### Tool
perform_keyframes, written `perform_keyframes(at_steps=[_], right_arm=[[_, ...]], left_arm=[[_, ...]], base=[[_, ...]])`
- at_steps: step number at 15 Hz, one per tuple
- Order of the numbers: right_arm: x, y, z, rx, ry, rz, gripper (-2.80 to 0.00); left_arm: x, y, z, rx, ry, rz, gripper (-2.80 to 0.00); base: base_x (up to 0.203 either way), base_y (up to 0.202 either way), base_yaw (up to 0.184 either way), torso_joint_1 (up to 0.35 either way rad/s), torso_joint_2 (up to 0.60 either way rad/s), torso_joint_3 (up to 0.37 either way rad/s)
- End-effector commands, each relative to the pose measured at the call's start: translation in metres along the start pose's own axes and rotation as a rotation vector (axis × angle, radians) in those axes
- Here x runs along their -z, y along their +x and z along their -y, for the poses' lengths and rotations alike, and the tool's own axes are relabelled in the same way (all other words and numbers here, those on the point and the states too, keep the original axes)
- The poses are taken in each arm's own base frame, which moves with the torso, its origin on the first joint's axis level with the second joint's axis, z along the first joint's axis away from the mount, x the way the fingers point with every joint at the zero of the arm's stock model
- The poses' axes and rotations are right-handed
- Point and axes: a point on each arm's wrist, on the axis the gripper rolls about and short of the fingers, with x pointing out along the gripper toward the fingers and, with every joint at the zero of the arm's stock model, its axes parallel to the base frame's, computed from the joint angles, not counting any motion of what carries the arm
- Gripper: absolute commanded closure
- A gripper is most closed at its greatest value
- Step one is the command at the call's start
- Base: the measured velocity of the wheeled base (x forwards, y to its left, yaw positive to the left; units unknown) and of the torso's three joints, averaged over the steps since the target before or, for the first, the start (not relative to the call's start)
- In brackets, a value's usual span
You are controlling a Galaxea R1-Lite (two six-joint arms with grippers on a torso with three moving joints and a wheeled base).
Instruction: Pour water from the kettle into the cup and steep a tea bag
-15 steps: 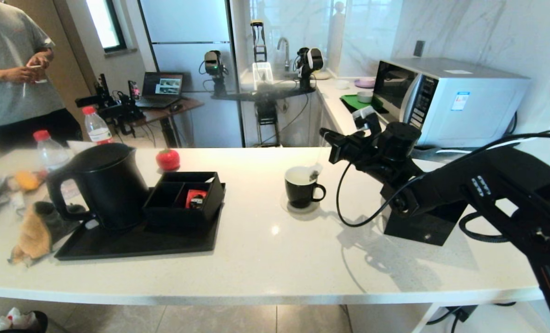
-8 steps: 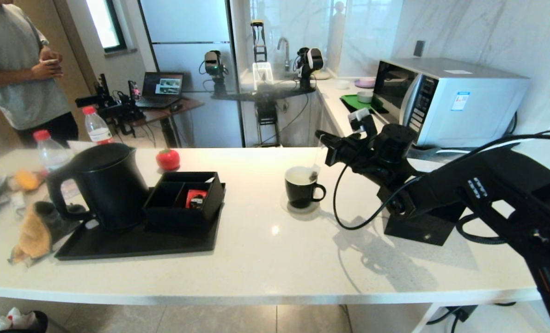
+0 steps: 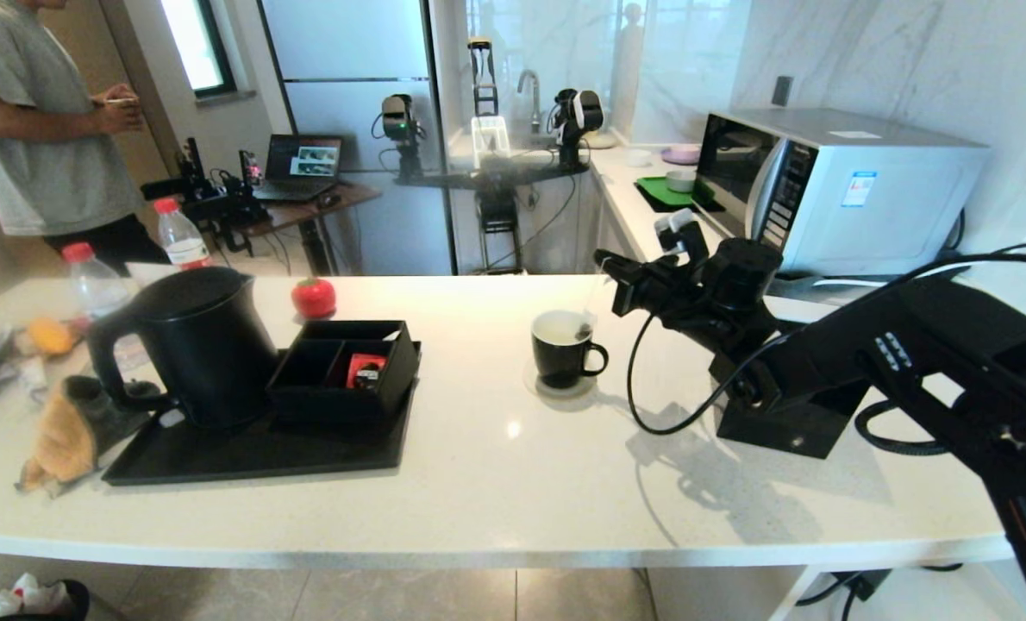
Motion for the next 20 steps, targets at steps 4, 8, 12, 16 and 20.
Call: perform_keyframes(at_steps=[4,8,12,16,20], right_arm=[[-0.014,-0.003,0.007,0.013,-0.014,0.024,0.00],[-0.033,-0.008,0.015,0.032,-0.031,0.054,0.00],[-0.062,-0.020,0.031,0.073,-0.063,0.097,0.00],[-0.090,-0.037,0.050,0.125,-0.097,0.132,0.00],[-0.108,-0.059,0.066,0.181,-0.121,0.138,0.00]], left_arm=[[0.000,0.000,0.000,0.000,0.000,0.000,0.00],[0.000,0.000,0.000,0.000,0.000,0.000,0.00],[0.000,0.000,0.000,0.000,0.000,0.000,0.00],[0.000,0.000,0.000,0.000,0.000,0.000,0.00],[0.000,0.000,0.000,0.000,0.000,0.000,0.00]], base=[[0.000,0.000,0.000,0.000,0.00,0.000],[0.000,0.000,0.000,0.000,0.00,0.000],[0.000,0.000,0.000,0.000,0.00,0.000],[0.000,0.000,0.000,0.000,0.00,0.000],[0.000,0.000,0.000,0.000,0.00,0.000]])
